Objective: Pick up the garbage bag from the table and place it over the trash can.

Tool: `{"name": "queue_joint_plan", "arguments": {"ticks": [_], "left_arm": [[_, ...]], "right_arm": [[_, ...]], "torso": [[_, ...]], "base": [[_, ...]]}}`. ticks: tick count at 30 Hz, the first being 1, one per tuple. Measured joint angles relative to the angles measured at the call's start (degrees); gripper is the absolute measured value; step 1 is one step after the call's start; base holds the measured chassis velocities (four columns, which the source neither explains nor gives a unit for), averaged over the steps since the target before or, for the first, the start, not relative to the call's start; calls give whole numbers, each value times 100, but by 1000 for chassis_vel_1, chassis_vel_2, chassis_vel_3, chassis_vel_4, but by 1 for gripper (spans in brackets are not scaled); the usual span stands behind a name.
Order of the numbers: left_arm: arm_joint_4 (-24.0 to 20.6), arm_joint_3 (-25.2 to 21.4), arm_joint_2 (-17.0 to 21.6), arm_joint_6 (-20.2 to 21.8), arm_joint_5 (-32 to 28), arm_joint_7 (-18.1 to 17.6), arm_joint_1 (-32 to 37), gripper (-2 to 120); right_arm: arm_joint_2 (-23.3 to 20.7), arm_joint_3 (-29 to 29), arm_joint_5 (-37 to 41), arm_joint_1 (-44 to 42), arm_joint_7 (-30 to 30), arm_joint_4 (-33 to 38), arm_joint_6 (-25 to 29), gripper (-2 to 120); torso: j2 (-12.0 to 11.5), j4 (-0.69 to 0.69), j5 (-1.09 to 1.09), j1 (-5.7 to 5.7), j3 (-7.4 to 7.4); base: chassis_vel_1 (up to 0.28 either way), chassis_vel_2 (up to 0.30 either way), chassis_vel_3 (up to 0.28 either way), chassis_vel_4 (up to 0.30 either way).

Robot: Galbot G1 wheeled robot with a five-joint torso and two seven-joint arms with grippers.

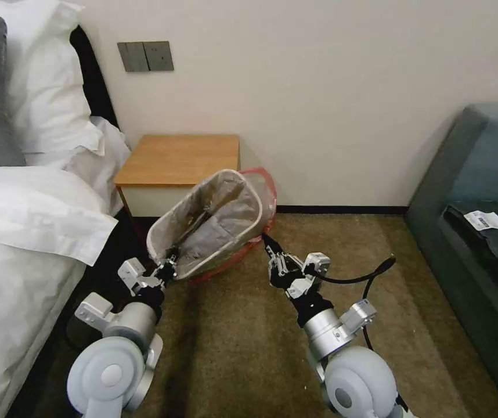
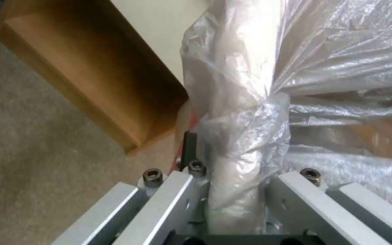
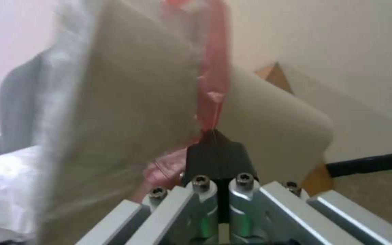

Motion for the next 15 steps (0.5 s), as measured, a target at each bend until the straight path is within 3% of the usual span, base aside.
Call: {"name": "queue_joint_plan", "arguments": {"ticks": [15], "left_arm": [[-409, 106, 112, 293, -410, -183, 232, 3]], "right_arm": [[14, 158, -153, 372, 153, -899, 206, 0]], "torso": [[0, 0, 0, 0, 0]], "base": [[0, 0, 0, 0]]}}
